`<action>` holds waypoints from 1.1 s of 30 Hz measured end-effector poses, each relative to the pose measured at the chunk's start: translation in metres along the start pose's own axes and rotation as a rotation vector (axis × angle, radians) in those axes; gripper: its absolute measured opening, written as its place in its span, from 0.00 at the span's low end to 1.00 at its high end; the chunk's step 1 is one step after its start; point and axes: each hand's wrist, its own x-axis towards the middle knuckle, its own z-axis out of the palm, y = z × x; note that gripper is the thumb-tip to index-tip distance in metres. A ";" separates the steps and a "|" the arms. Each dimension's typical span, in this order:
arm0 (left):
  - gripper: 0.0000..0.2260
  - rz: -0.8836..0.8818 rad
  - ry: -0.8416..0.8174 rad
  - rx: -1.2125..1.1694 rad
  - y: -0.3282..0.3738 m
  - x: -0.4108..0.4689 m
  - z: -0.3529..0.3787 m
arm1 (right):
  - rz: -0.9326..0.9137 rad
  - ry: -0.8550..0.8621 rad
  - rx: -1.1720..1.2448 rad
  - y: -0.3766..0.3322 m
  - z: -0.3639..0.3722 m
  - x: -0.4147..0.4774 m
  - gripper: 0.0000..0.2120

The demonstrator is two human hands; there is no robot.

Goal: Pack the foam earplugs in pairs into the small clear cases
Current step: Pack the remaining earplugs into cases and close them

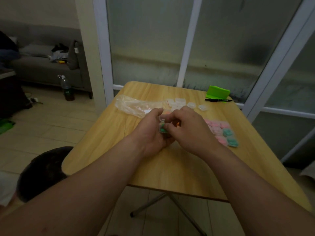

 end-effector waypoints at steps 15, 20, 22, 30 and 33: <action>0.34 -0.032 -0.043 -0.009 0.007 0.002 -0.003 | 0.045 0.031 0.265 0.003 -0.005 0.003 0.09; 0.31 -0.019 -0.086 -0.092 0.012 -0.001 -0.006 | -0.053 -0.078 0.158 -0.002 -0.004 -0.007 0.10; 0.29 -0.014 -0.102 -0.077 0.012 -0.002 -0.007 | -0.042 -0.085 0.167 -0.001 -0.004 -0.009 0.11; 0.15 0.088 -0.088 0.109 0.003 -0.002 -0.005 | -0.028 -0.049 0.227 0.009 -0.013 -0.008 0.24; 0.15 0.101 -0.071 0.123 0.003 0.001 -0.004 | -0.010 -0.056 0.213 0.015 -0.015 -0.012 0.32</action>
